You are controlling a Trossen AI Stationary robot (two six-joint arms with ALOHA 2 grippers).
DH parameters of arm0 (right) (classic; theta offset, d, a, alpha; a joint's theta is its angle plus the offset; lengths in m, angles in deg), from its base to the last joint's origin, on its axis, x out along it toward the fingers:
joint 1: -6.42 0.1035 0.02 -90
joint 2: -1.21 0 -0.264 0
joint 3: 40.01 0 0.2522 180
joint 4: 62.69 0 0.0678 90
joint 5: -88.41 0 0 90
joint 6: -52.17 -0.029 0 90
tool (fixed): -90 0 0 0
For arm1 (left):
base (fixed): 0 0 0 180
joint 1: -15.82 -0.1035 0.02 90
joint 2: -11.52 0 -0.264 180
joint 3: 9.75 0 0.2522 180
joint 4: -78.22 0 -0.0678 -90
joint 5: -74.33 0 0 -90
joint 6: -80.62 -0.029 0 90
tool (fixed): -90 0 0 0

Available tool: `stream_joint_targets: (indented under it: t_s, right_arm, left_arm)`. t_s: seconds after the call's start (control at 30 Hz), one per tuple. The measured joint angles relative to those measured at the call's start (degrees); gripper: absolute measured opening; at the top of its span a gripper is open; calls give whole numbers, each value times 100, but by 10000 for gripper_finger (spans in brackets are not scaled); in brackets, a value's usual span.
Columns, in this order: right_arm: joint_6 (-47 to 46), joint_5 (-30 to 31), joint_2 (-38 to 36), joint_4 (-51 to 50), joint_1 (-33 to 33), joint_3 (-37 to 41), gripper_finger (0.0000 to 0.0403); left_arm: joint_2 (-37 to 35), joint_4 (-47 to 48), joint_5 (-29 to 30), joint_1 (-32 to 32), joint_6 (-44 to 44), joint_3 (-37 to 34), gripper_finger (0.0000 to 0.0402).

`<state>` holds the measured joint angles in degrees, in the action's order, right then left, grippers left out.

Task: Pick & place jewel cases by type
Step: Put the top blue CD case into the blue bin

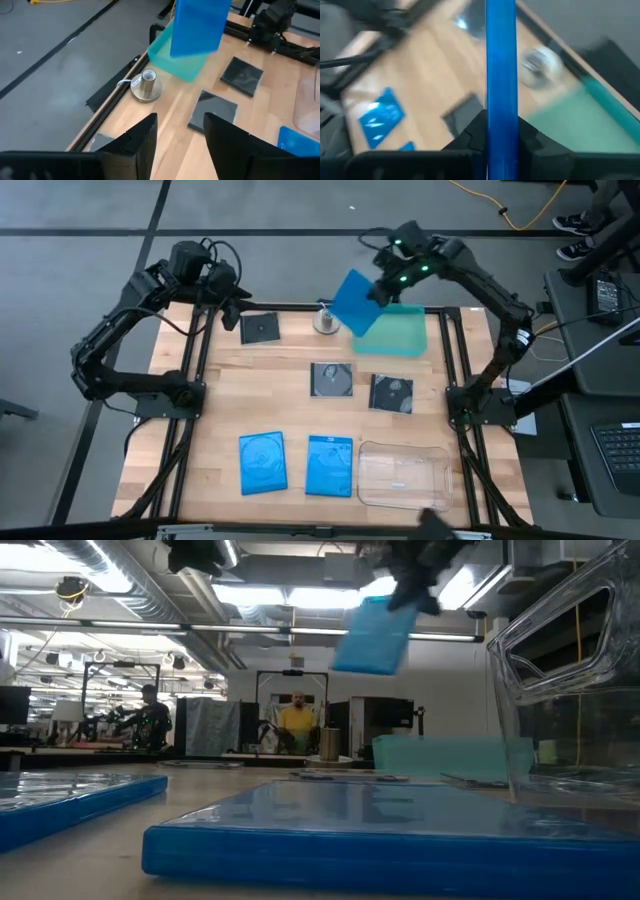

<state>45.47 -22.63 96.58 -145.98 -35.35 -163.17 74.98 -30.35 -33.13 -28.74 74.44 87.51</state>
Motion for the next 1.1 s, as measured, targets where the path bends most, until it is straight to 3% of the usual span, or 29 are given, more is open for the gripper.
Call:
stream_joint_targets:
  t_s: [0.17,0.33,0.53,0.8,0.9,1.1]
  right_arm:
    - [-213,346,-369,-524,-643,6,46]
    - [-532,346,-908,-219,-1328,462,46]
    - [-1133,310,-1825,930,-1742,2287,46]
    - [-2704,25,-2658,4134,-1722,5135,46]
    - [-2996,44,-2665,4677,-1679,5647,46]
    - [-3035,400,-2668,4712,-1496,6027,46]
  left_arm:
    - [3,1,3,2,-68,0,155]
    - [3,1,257,2,-166,0,154]
    - [7,1,288,3,-168,0,157]
    - [15,-1,486,2,-162,0,151]
    - [22,0,501,4,-101,0,150]
    - [22,-1,574,4,-10,0,152]
